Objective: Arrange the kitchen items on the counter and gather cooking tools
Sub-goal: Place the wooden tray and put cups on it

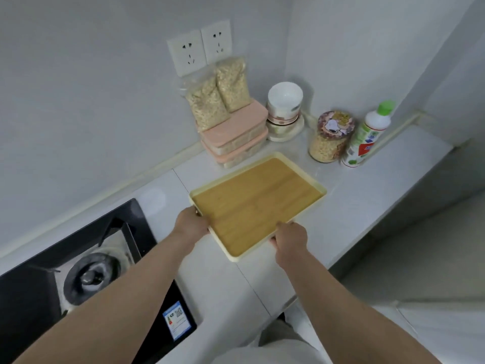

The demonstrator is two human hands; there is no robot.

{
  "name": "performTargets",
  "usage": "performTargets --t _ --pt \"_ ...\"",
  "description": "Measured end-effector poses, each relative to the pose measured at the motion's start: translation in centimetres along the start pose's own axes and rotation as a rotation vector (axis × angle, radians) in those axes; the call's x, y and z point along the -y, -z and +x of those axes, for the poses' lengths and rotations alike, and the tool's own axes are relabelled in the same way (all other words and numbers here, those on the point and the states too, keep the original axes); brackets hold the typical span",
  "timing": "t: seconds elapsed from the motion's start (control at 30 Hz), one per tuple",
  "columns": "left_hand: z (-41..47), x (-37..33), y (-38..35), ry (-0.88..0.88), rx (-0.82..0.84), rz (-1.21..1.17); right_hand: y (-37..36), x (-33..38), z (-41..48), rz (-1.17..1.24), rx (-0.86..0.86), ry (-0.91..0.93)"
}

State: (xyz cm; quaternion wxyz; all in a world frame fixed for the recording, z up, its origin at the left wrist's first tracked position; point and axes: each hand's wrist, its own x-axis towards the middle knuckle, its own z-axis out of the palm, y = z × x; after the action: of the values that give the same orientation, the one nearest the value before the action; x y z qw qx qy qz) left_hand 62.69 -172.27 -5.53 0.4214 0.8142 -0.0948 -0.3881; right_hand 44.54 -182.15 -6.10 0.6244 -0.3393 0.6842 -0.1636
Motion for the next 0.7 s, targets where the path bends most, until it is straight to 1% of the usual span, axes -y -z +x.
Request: performTargets --t 0.03,0.1,0.17,0.27,0.33,0.43,0.53,0.7 --pt "0.4 -0.2 -0.4 0.011 0.017 0.002 -0.1 0.1 0.8 0.110 0.058 -0.022" --pt "1.7 -0.4 -1.2 0.055 0.017 -0.001 -0.1 -0.1 2.6 0.111 0.058 0.049" --pt "2.8 -0.5 -1.7 0.079 -0.015 0.052 -0.1 0.0 4.6 -0.088 0.082 0.095" --pt "3.9 -1.0 -2.6 0.088 -0.098 0.216 -0.6 0.1 7.5 -0.482 0.032 0.139" --pt "4.3 -1.2 -3.5 0.103 -0.146 0.275 -0.8 0.4 8.2 -0.589 0.006 0.141" --pt "4.7 -1.6 -4.7 0.107 -0.224 0.355 -1.1 1.5 8.0 -0.595 -0.017 0.168" --pt "4.9 -1.2 -5.2 0.093 -0.290 0.368 -1.6 1.2 8.3 -0.672 -0.014 0.208" --pt "4.7 -0.6 -5.7 0.067 -0.322 0.367 -2.1 0.7 8.6 -0.660 0.011 0.227"
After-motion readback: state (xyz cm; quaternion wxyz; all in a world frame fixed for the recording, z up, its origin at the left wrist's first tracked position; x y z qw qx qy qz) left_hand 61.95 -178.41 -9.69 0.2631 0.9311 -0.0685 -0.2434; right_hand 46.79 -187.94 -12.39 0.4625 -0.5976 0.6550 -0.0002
